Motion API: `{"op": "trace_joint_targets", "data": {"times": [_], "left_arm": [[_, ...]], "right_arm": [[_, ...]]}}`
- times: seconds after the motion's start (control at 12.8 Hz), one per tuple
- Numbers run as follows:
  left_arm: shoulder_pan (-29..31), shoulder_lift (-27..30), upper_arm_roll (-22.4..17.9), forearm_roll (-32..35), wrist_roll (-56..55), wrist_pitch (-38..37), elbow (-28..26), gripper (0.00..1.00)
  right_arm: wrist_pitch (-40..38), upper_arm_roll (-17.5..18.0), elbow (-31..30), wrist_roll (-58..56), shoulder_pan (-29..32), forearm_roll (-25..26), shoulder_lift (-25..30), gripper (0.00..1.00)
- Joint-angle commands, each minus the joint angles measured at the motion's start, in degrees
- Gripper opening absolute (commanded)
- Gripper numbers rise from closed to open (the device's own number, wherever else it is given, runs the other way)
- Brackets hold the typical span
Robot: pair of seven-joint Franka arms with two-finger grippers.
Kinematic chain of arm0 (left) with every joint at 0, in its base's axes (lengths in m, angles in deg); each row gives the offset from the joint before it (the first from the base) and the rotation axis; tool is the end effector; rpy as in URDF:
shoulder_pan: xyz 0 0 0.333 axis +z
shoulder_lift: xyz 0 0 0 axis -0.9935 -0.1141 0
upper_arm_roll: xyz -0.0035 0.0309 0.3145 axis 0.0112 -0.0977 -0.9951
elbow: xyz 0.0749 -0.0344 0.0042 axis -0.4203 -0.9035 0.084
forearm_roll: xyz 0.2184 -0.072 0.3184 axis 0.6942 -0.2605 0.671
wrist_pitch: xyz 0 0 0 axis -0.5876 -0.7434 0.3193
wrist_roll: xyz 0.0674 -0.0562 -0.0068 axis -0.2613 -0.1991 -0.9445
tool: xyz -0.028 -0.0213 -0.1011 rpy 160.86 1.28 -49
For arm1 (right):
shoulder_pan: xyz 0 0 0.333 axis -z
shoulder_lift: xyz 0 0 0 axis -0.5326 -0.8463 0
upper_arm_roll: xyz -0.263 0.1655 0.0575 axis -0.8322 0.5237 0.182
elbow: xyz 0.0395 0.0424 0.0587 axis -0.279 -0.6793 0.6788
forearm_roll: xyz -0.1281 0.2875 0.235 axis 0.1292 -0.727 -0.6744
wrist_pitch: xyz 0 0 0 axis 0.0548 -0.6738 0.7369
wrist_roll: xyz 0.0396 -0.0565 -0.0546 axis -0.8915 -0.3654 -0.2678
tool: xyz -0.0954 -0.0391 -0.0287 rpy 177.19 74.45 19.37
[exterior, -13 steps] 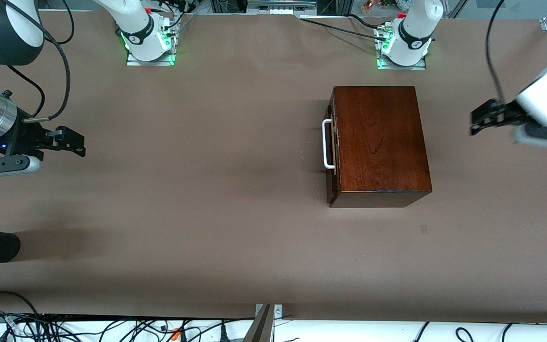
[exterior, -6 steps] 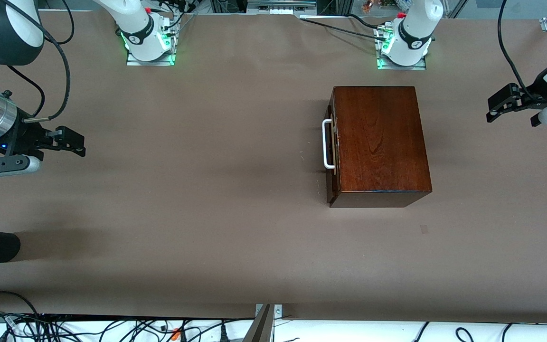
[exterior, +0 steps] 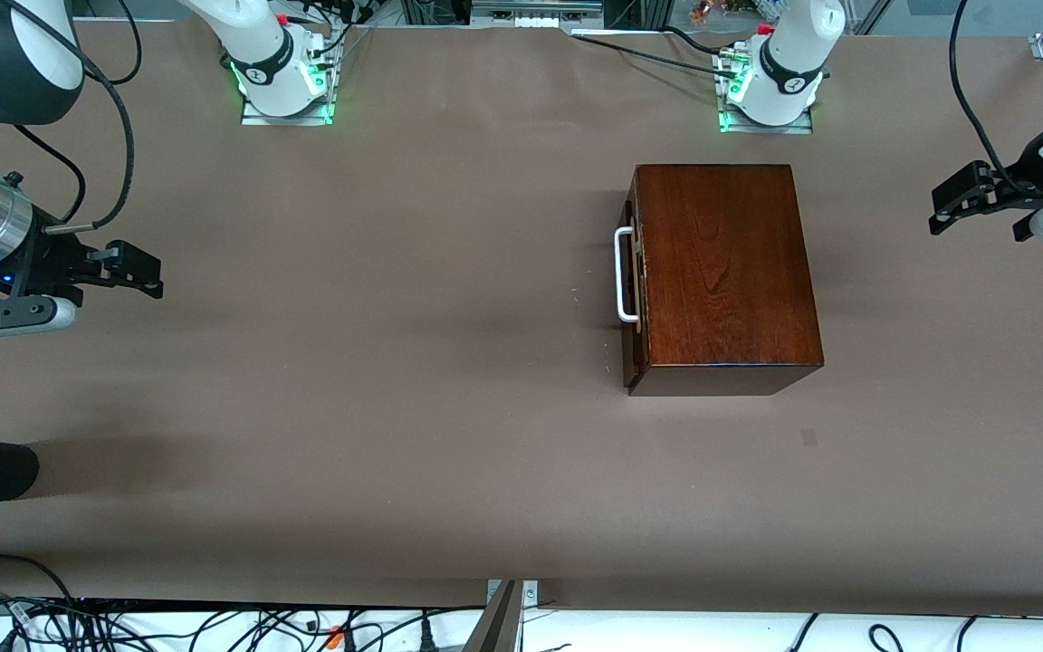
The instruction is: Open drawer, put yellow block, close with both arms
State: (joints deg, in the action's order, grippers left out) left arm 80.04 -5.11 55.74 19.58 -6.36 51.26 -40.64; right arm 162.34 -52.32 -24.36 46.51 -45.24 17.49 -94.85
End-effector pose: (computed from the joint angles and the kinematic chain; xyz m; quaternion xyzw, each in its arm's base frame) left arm 0.5540 -0.0038 0.6215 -0.9994 0.0337 -0.0067 0.0049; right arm 0.6332 0.0655 0.5788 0.9980 0.0631 -0.0017 0.0023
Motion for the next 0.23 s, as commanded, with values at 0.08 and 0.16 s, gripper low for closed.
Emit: {"op": "trace_joint_targets", "data": {"times": [0.08, 0.16], "left_arm": [[1.0, 0.7, 0.9, -0.5, -0.4, 0.4, -0.5, 1.0], [1.0, 0.7, 0.9, -0.5, -0.4, 0.4, -0.5, 1.0]], "right_arm": [[0.6, -0.4, -1.6, 0.5, -0.3, -1.1, 1.4, 1.0], [0.6, -0.4, -1.6, 0.5, -0.3, -1.1, 1.4, 1.0]]}}
